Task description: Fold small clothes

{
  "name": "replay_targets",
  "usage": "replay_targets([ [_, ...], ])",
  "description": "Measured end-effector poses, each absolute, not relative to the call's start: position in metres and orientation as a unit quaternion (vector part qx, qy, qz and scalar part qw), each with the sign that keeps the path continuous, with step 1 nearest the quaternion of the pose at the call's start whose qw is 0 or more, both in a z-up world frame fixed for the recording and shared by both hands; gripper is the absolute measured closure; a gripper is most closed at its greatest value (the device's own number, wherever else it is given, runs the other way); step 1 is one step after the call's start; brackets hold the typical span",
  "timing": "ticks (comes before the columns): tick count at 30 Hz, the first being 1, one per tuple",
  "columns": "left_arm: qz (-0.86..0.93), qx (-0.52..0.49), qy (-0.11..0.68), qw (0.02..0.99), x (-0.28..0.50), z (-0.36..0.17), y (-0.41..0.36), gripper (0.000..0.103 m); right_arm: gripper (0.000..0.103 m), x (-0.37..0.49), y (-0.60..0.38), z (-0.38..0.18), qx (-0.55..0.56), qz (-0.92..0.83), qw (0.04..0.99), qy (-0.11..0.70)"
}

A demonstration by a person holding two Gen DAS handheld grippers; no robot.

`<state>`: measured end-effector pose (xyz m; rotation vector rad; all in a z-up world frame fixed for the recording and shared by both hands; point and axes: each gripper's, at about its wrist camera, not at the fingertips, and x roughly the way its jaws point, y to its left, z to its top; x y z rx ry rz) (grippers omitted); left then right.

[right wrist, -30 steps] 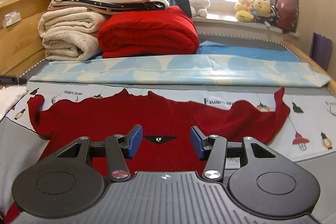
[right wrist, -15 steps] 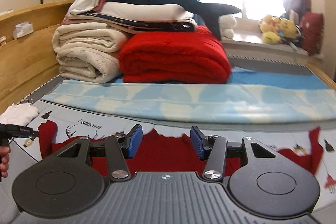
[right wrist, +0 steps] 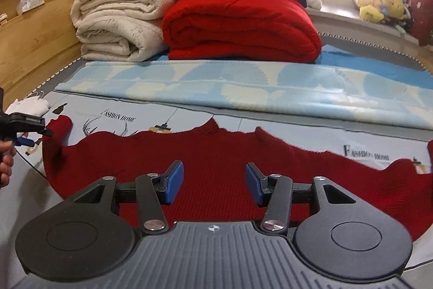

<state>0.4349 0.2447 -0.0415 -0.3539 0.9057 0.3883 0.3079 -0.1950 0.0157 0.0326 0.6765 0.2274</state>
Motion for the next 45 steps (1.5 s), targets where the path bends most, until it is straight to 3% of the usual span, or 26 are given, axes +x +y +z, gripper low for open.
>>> replay_targets([
  [2, 0.178, -0.179, 0.440, 0.862, 0.438, -0.045, 0.245, 0.058, 0.050, 0.306, -0.194, 0.016, 0.011, 0.113, 0.937, 0.331],
  [4, 0.175, -0.181, 0.447, 0.859, 0.441, -0.048, 0.242, 0.082, 0.050, 0.305, -0.195, 0.016, 0.011, 0.112, 0.936, 0.332],
  [7, 0.178, -0.174, 0.445, 0.860, 0.442, -0.047, 0.238, 0.090, 0.050, 0.305, -0.196, 0.017, 0.017, 0.109, 0.936, 0.333],
  [16, 0.140, -0.082, 0.371, 0.915, 0.440, 0.007, 0.185, 0.092, 0.050, 0.308, -0.195, 0.015, 0.013, 0.101, 0.937, 0.335],
  [25, -0.126, 0.059, 0.307, 0.942, 0.396, 0.044, 0.028, 0.092, 0.050, 0.322, -0.211, -0.002, 0.014, 0.023, 0.924, 0.380],
  [29, -0.266, 0.093, 0.355, 0.891, 0.380, 0.020, -0.028, 0.082, 0.050, 0.332, -0.238, -0.014, 0.070, -0.043, 0.906, 0.416],
  [30, -0.269, 0.095, 0.366, 0.886, 0.380, 0.016, -0.032, 0.075, 0.050, 0.334, -0.245, -0.018, 0.086, -0.058, 0.900, 0.423],
  [34, -0.235, 0.011, 0.396, 0.888, 0.401, 0.020, -0.012, 0.069, 0.050, 0.335, -0.265, -0.025, 0.132, -0.093, 0.888, 0.431],
  [41, -0.051, -0.087, 0.451, 0.887, 0.442, 0.015, 0.060, 0.068, 0.051, 0.334, -0.274, -0.027, 0.176, -0.102, 0.889, 0.410],
  [43, -0.018, -0.115, 0.462, 0.879, 0.448, 0.016, 0.082, 0.068, 0.060, 0.333, -0.284, -0.030, 0.212, -0.117, 0.879, 0.410],
  [45, -0.001, -0.137, 0.462, 0.876, 0.451, 0.016, 0.097, 0.068, 0.063, 0.332, -0.293, -0.036, 0.244, -0.133, 0.865, 0.417],
])
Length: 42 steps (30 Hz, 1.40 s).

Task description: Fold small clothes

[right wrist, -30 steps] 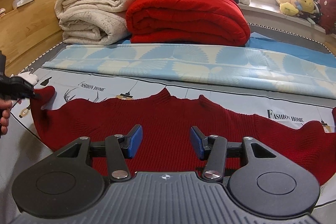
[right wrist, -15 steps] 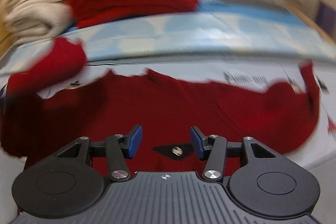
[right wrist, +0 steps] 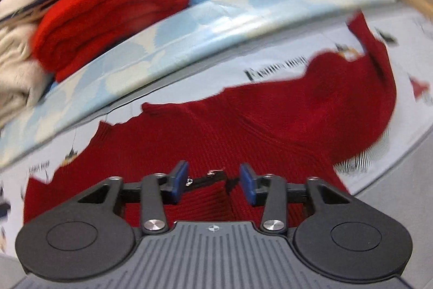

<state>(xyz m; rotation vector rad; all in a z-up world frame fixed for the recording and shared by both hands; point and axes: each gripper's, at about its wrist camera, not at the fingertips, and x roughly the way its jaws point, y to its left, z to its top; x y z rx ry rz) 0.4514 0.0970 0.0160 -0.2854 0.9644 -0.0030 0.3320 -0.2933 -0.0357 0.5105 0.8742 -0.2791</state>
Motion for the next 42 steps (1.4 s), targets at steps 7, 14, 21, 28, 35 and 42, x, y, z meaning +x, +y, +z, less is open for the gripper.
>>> replay_targets([
  [7, 0.025, -0.160, 0.458, 0.874, 0.454, 0.020, 0.119, 0.068, 0.055, 0.340, -0.302, -0.074, 0.300, -0.130, 0.815, 0.478],
  [14, 0.028, -0.161, 0.459, 0.873, 0.454, 0.021, 0.120, 0.068, 0.058, 0.346, -0.280, -0.097, 0.261, -0.127, 0.817, 0.499],
  [21, 0.027, -0.158, 0.459, 0.874, 0.454, 0.020, 0.119, 0.068, 0.102, 0.341, -0.282, -0.049, 0.248, -0.095, 0.881, 0.392],
  [28, 0.006, -0.143, 0.469, 0.872, 0.456, 0.013, 0.102, 0.068, 0.101, 0.337, -0.348, -0.040, 0.277, -0.192, 0.867, 0.367],
  [35, -0.090, -0.111, 0.528, 0.837, 0.456, -0.026, 0.061, 0.074, 0.094, 0.335, -0.359, -0.034, 0.285, -0.195, 0.864, 0.367],
  [42, -0.068, -0.023, 0.577, 0.814, 0.447, -0.058, 0.037, 0.077, 0.077, 0.317, -0.420, -0.020, 0.328, -0.245, 0.855, 0.318],
])
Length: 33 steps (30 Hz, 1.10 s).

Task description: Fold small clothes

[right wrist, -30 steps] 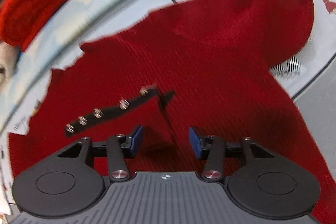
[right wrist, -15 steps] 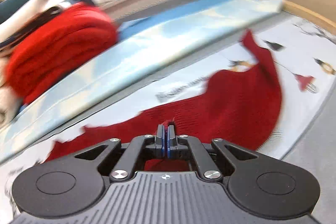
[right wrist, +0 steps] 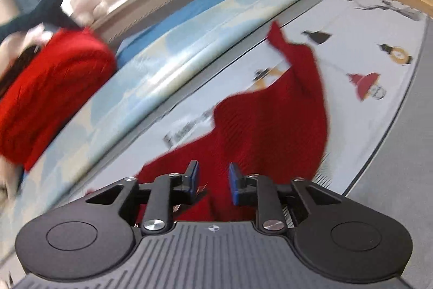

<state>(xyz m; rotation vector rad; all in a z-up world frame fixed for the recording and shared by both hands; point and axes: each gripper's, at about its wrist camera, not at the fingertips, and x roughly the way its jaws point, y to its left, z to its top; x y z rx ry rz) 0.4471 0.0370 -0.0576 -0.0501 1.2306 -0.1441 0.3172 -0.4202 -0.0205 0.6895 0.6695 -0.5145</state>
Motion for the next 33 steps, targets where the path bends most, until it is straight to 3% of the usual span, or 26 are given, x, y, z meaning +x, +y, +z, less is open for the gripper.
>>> replay_targets([
  [6, -0.097, -0.040, 0.514, 0.851, 0.438, -0.010, 0.021, 0.073, 0.074, 0.300, -0.501, -0.018, 0.377, -0.310, 0.830, 0.271],
  [10, -0.100, -0.041, 0.518, 0.849, 0.441, -0.010, 0.012, 0.073, 0.063, 0.301, -0.532, -0.027, 0.381, -0.319, 0.826, 0.268],
  [17, -0.096, -0.033, 0.522, 0.847, 0.449, -0.017, 0.005, 0.073, 0.053, 0.323, -0.555, -0.055, 0.349, -0.314, 0.826, 0.311],
  [24, -0.103, -0.022, 0.525, 0.844, 0.447, -0.017, 0.002, 0.073, 0.038, 0.357, -0.546, -0.066, 0.245, -0.301, 0.857, 0.339],
  [30, -0.111, -0.017, 0.523, 0.845, 0.445, -0.014, 0.003, 0.073, 0.037, 0.372, -0.535, -0.082, 0.172, -0.303, 0.863, 0.365],
  [33, -0.109, -0.017, 0.523, 0.845, 0.445, -0.014, 0.005, 0.073, 0.045, 0.373, -0.536, -0.090, 0.150, -0.316, 0.859, 0.373],
])
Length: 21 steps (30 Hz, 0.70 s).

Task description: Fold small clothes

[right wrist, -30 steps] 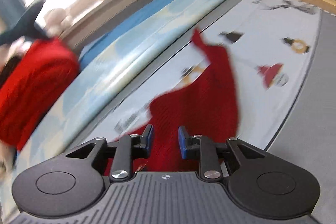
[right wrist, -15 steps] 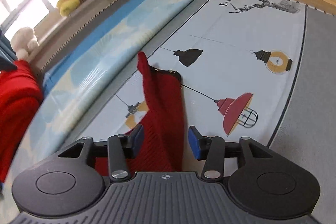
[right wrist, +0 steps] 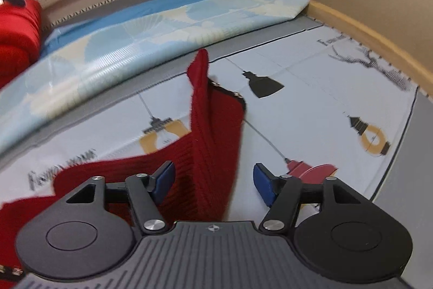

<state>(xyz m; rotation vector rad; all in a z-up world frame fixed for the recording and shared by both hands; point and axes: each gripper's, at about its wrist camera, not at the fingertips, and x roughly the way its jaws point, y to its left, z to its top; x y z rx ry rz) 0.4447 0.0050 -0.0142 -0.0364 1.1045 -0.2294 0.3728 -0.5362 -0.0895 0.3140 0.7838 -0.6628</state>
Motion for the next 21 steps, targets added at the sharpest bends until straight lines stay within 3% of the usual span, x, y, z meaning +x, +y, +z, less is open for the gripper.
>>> replay_targets([
  [1, -0.108, -0.017, 0.524, 0.845, 0.445, -0.014, 0.006, 0.073, 0.065, 0.372, -0.538, -0.092, 0.151, -0.317, 0.857, 0.376],
  [2, -0.107, -0.017, 0.524, 0.845, 0.445, -0.014, 0.007, 0.073, 0.075, 0.371, -0.541, -0.093, 0.157, -0.317, 0.856, 0.376],
  [3, -0.107, -0.018, 0.524, 0.845, 0.445, -0.014, 0.008, 0.073, 0.093, 0.369, -0.542, -0.092, 0.161, -0.319, 0.857, 0.372],
  [7, -0.104, -0.021, 0.522, 0.846, 0.444, -0.011, 0.013, 0.073, 0.094, 0.366, -0.534, -0.068, 0.158, -0.322, 0.874, 0.328],
  [12, -0.098, -0.028, 0.520, 0.848, 0.446, -0.008, 0.019, 0.073, 0.094, 0.366, -0.480, -0.001, 0.157, -0.263, 0.920, 0.245],
  [18, -0.080, -0.052, 0.514, 0.852, 0.449, -0.003, 0.032, 0.073, 0.094, 0.339, -0.337, 0.063, 0.073, -0.018, 0.988, 0.133],
  [21, -0.051, -0.083, 0.510, 0.855, 0.452, 0.001, 0.051, 0.073, 0.094, 0.330, -0.277, 0.048, 0.028, 0.133, 0.979, 0.151],
])
